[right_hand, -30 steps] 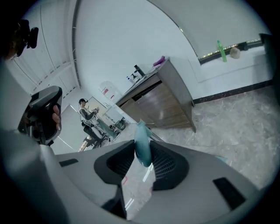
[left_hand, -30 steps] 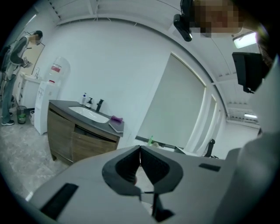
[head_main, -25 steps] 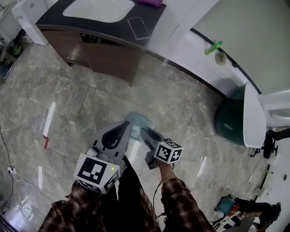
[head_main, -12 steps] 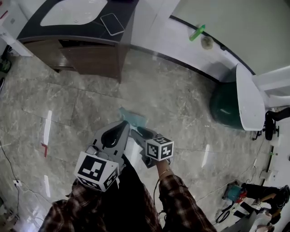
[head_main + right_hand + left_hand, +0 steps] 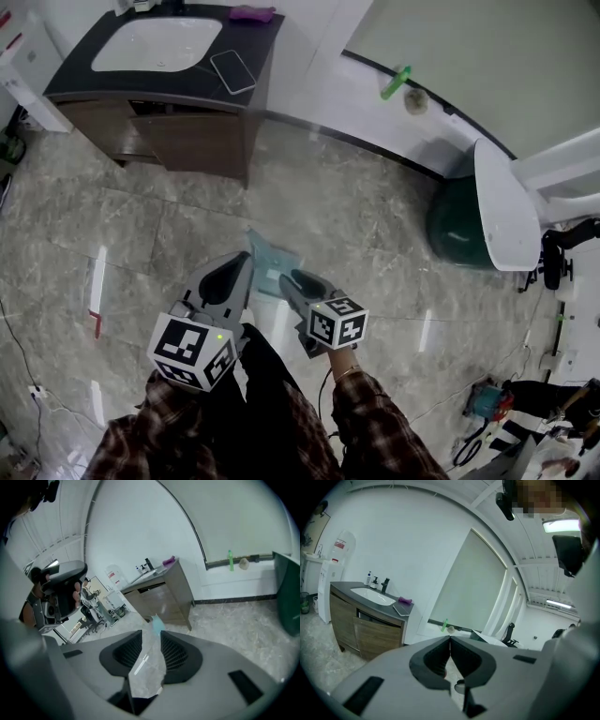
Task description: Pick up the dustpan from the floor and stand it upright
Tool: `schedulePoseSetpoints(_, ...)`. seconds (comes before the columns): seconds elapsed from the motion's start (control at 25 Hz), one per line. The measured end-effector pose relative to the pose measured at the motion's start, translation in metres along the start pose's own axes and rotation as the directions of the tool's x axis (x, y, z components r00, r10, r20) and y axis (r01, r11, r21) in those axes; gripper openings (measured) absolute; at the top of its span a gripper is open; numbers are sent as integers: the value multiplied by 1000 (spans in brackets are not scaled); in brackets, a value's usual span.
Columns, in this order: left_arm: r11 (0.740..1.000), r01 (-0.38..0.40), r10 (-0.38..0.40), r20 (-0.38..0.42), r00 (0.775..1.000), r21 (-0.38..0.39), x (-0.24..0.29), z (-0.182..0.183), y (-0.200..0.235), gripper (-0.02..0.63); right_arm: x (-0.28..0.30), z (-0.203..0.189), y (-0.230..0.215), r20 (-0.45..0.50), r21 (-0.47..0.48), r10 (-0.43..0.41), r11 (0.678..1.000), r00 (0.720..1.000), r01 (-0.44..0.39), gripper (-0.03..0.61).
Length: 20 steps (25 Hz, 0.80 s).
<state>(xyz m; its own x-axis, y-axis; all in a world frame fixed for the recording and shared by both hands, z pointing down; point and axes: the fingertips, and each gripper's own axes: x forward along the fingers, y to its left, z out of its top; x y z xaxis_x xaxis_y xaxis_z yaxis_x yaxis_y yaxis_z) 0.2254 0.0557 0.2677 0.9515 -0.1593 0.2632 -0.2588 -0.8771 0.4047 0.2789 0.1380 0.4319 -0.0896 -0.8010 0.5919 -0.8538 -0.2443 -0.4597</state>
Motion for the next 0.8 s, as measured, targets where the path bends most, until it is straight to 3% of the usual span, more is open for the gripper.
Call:
schedulePoseSetpoints(0.2,1000,-16,15,47,999,15,-21,34,-6,12,-33,68,52,142,-107,24,994,990,-9,129)
schedulePoseSetpoints(0.4,998,-32,25,109,994,59,-45,80,-15,12,-72,153,123,335,-214,122,976,934,-50,129)
schedulePoseSetpoints(0.64,992,-64,42,195,980,107,-78,133,-25,12,-119,211,207,454,-320,244,942,857,-98,57)
schedulePoseSetpoints(0.8,989,-85,55,224,973,125,-91,153,-21,12,-129,222,241,455,-394,285,914,844,-97,15)
